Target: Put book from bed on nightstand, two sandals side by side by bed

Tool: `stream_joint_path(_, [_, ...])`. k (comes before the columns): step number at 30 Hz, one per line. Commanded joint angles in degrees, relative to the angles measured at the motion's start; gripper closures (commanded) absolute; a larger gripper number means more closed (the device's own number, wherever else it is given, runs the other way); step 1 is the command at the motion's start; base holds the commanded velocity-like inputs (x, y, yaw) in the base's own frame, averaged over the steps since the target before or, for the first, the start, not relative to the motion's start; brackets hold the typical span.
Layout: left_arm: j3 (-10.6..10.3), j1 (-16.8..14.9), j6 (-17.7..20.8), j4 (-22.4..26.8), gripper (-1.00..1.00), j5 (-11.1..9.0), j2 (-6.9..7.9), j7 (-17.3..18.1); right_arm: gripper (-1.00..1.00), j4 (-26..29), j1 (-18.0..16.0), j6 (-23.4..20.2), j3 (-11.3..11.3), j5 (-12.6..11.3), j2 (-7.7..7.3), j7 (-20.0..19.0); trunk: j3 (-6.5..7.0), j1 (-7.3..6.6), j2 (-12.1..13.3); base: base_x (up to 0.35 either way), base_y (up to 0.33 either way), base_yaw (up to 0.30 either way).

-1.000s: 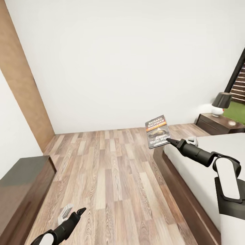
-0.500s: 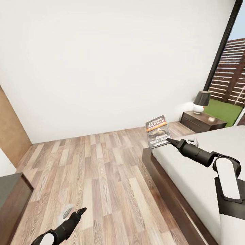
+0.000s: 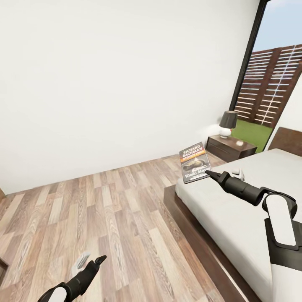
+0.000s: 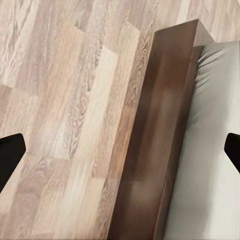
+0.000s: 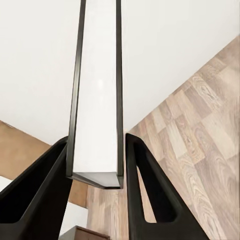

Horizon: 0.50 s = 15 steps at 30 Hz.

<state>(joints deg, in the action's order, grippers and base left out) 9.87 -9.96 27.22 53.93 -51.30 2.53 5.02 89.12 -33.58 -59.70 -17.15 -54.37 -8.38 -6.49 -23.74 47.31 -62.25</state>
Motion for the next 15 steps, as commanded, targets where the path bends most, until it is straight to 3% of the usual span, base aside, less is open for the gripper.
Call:
stream_joint_path(1, [0.2, 0.0, 0.4, 0.0, -1.0, -0.2, -0.01, 0.1, 1.0, 0.0, -0.1, -0.3, -0.1, 0.0, 0.01, -0.6, -0.06, 0.03, 0.0, 0.288, 0.184, -0.268])
stream_joint_path(15, [0.2, -0.1, 0.4, -0.1, -1.0, -0.2, 0.09, 0.1, 1.0, 0.1, -0.1, -0.3, -0.1, 0.0, -0.08, -0.7, -0.06, 0.03, 0.0, 0.268, 0.209, -0.268])
